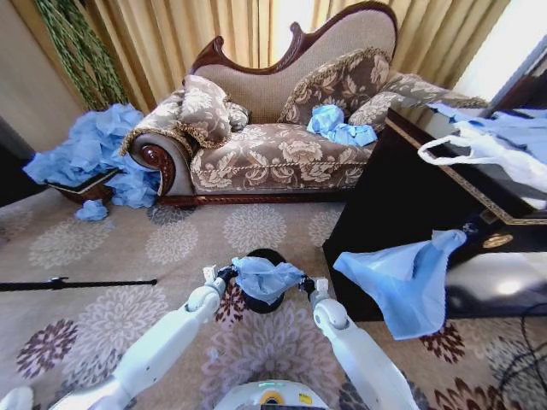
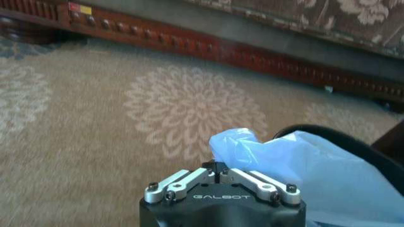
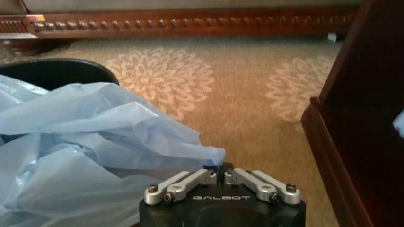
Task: Place a garbage bag over the trash bin.
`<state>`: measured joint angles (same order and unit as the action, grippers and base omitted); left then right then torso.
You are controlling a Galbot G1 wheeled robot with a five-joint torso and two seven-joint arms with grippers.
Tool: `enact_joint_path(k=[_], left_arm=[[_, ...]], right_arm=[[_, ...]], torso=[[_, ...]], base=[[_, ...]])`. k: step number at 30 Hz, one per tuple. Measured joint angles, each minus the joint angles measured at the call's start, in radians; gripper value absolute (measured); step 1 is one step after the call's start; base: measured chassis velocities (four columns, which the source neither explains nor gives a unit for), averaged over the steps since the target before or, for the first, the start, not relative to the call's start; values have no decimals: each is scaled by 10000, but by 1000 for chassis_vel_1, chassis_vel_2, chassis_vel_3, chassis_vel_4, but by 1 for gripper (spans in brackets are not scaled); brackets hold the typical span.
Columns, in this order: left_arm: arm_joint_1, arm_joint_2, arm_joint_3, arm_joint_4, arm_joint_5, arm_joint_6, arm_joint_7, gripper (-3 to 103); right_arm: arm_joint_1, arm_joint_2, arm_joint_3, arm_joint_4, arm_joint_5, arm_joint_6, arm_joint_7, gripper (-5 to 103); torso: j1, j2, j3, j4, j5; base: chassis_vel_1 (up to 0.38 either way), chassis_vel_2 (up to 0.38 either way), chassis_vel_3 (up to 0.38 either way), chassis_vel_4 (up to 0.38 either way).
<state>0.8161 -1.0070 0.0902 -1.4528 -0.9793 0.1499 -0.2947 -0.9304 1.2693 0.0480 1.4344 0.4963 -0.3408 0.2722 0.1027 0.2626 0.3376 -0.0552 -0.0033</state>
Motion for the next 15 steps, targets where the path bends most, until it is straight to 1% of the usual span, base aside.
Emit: enact_joint_path(k=[3, 7, 9, 13, 15], left_arm=[[-448, -265, 39, 528, -49, 0, 41, 0], [-648, -448, 69, 822, -132, 23, 45, 0], [-813, -654, 71, 1144, -206, 72, 43, 0], [-854, -793, 41, 1305, -369, 186, -1, 0], [-685, -714, -30, 1117, -495, 264, -35, 0]], right_arm=[[512, 214, 25, -562, -131, 195, -55, 0], [850, 351, 64, -1032, -374, 453, -171, 0], [1152, 477, 120, -1459, -575, 589, -279, 0], [1207, 490, 152, -1574, -677, 574, -360, 0], [762, 228, 218, -1137, -648, 368, -429, 0]], torso=[[0, 0, 0, 0, 2], [0, 0, -1, 0, -3], [0, 0, -1, -1, -1], [1, -1, -1, 2, -2], [0, 0, -2, -2, -2]], base=[[0, 0, 0, 0], [0, 0, 0, 0], [0, 0, 0, 0], [0, 0, 0, 0], [0, 0, 0, 0]])
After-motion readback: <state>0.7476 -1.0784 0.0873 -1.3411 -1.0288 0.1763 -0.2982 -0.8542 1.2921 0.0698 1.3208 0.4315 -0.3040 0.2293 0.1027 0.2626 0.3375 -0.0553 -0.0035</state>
